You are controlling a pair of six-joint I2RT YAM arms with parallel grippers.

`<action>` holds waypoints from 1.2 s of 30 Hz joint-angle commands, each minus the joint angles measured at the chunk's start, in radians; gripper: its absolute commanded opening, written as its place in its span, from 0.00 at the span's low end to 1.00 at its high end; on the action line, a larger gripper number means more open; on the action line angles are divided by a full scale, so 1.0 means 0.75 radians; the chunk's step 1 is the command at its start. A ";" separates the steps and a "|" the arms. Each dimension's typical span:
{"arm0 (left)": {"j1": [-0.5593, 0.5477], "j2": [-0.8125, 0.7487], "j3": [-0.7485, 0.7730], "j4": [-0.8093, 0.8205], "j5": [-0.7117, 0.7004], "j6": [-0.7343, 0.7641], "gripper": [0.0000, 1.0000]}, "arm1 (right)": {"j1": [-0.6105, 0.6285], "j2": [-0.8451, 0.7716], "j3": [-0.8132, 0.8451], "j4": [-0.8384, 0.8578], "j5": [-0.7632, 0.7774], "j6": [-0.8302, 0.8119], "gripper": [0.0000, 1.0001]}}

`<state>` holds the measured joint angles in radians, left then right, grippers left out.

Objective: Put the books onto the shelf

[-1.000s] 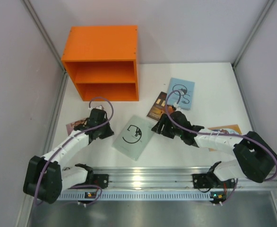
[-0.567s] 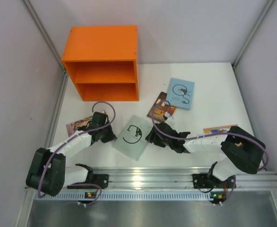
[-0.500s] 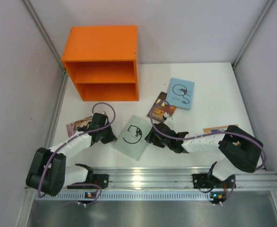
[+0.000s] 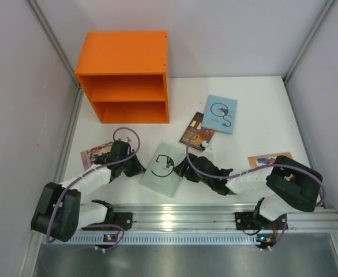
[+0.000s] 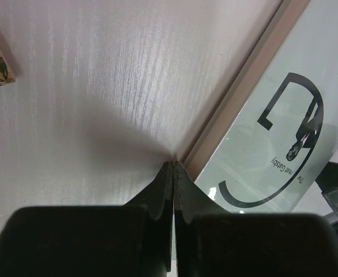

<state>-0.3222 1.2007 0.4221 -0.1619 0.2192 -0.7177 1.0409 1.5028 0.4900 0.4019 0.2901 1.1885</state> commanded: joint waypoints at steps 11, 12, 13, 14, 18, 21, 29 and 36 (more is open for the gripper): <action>-0.008 -0.010 -0.058 0.081 0.152 -0.060 0.00 | 0.058 -0.053 -0.003 0.599 -0.111 -0.084 0.63; -0.006 -0.006 -0.060 0.087 0.150 -0.060 0.00 | 0.056 -0.022 -0.001 0.613 -0.123 -0.073 0.64; -0.006 0.000 -0.060 0.091 0.152 -0.060 0.00 | 0.058 -0.008 -0.009 0.644 -0.133 -0.065 0.64; -0.006 0.011 -0.064 0.097 0.158 -0.062 0.00 | 0.056 0.011 -0.013 0.681 -0.143 -0.045 0.63; -0.006 0.031 -0.084 0.132 0.182 -0.074 0.00 | 0.056 0.074 -0.017 0.797 -0.194 -0.032 0.59; -0.006 0.039 -0.098 0.155 0.192 -0.080 0.00 | 0.056 0.087 -0.025 0.863 -0.209 -0.040 0.54; -0.006 0.019 -0.113 0.161 0.201 -0.090 0.00 | 0.058 0.084 -0.070 1.100 -0.272 -0.077 0.48; -0.008 -0.059 -0.135 0.155 0.215 -0.113 0.00 | 0.058 0.142 -0.058 1.106 -0.289 -0.045 0.48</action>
<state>-0.2970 1.1629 0.3511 -0.0601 0.2554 -0.7616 1.0393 1.5948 0.3740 0.9199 0.2855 1.0824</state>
